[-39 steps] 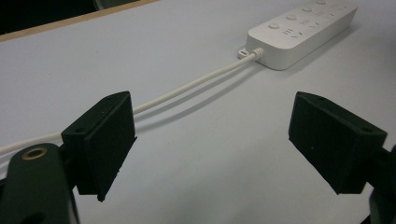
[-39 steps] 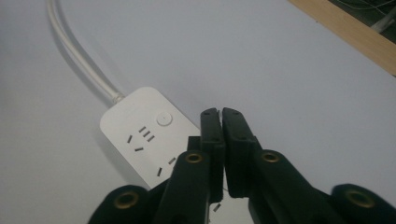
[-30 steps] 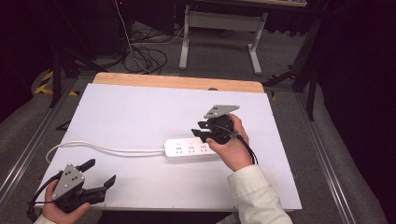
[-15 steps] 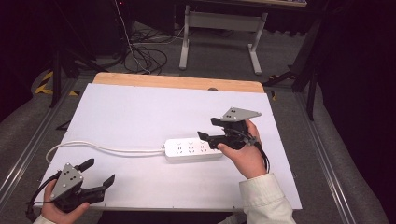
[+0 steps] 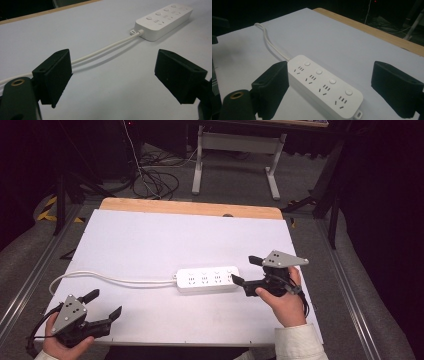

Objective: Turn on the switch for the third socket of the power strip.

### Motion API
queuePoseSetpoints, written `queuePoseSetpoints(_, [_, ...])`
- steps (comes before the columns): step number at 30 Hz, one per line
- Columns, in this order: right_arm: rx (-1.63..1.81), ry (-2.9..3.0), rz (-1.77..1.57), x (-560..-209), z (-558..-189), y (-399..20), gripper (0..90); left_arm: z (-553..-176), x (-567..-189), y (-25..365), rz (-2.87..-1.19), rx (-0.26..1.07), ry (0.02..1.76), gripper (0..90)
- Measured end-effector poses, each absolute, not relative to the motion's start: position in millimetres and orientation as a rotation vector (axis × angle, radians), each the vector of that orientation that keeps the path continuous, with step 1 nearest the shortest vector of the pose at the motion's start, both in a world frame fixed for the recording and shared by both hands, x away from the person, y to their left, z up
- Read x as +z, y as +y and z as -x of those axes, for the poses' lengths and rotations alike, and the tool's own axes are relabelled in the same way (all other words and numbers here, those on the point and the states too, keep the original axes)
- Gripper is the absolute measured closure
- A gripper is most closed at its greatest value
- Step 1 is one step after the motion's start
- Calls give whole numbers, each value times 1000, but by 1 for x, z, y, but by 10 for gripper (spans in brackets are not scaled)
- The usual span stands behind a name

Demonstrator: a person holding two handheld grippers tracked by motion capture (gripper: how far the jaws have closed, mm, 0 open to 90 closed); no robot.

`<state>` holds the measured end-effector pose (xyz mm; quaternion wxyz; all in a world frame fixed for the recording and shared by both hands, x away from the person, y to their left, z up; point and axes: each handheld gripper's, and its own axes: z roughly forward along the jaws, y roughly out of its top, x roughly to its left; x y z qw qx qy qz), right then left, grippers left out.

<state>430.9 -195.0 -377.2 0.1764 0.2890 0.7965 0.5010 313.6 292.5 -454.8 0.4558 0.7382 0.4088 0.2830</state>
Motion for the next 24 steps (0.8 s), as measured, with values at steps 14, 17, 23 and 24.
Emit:
queuePoseSetpoints(14, [1418, 2251, -848, -415, -406, -232, 131, -313, -453, 294, -1836, 698, 1003, 150])
queuePoseSetpoints(17, [1406, 2266, -869, -425, -405, -234, 131, -313, -453, 295, -1839, 695, 1003, 150])
queuePoseSetpoints(23, [1387, 2282, -916, -446, -404, -238, 131, -314, -453, 295, -1846, 689, 999, 149])
queuePoseSetpoints(24, [1382, 2283, -923, -449, -404, -239, 131, -314, -453, 296, -1851, 693, 996, 148])
